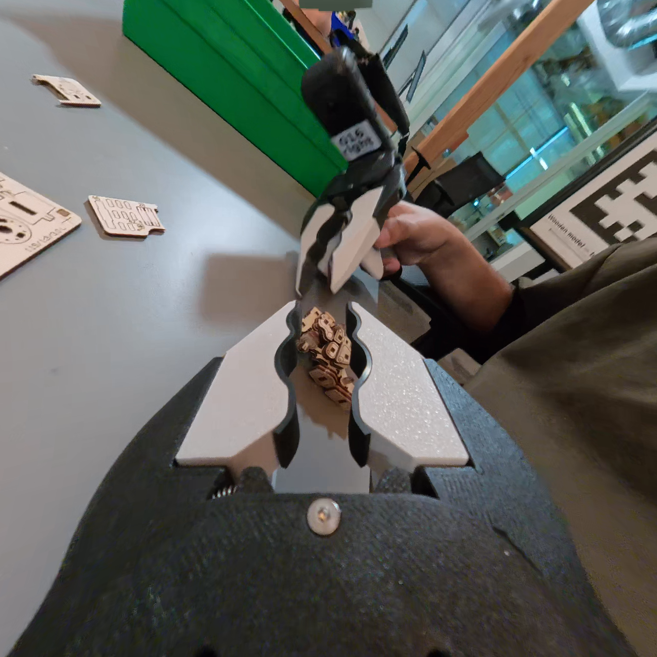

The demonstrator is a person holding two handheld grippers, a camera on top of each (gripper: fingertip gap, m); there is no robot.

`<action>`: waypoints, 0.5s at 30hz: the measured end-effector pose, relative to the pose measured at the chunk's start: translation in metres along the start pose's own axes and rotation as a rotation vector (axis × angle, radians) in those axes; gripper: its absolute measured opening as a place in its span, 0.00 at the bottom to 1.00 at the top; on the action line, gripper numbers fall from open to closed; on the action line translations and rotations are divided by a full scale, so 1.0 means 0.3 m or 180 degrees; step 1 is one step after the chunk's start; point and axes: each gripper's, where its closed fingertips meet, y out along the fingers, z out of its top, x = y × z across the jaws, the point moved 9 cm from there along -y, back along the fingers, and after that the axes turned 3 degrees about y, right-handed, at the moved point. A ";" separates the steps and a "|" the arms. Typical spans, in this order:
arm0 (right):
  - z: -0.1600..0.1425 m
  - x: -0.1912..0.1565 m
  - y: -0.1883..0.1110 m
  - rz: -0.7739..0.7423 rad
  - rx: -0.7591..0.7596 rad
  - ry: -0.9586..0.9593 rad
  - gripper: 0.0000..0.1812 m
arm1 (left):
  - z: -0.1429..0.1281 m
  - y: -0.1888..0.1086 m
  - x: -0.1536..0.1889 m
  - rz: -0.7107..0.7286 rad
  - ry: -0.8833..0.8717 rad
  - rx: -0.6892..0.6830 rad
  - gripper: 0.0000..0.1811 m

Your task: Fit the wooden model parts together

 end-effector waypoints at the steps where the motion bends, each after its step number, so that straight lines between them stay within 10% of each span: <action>1: 0.021 -0.020 -0.015 -0.0042 0.0160 -0.0253 0.13 | -0.001 0.002 0.006 0.0017 0.0060 -0.0022 0.11; 7: 0.070 -0.172 -0.121 -0.0965 0.1138 -0.2419 0.27 | 0.003 -0.009 -0.013 -0.0020 -0.0123 0.0086 0.12; 15: 0.060 -0.138 -0.081 -0.0876 0.1121 -0.2129 0.28 | 0.005 -0.012 -0.031 -0.0052 -0.0287 0.0136 0.12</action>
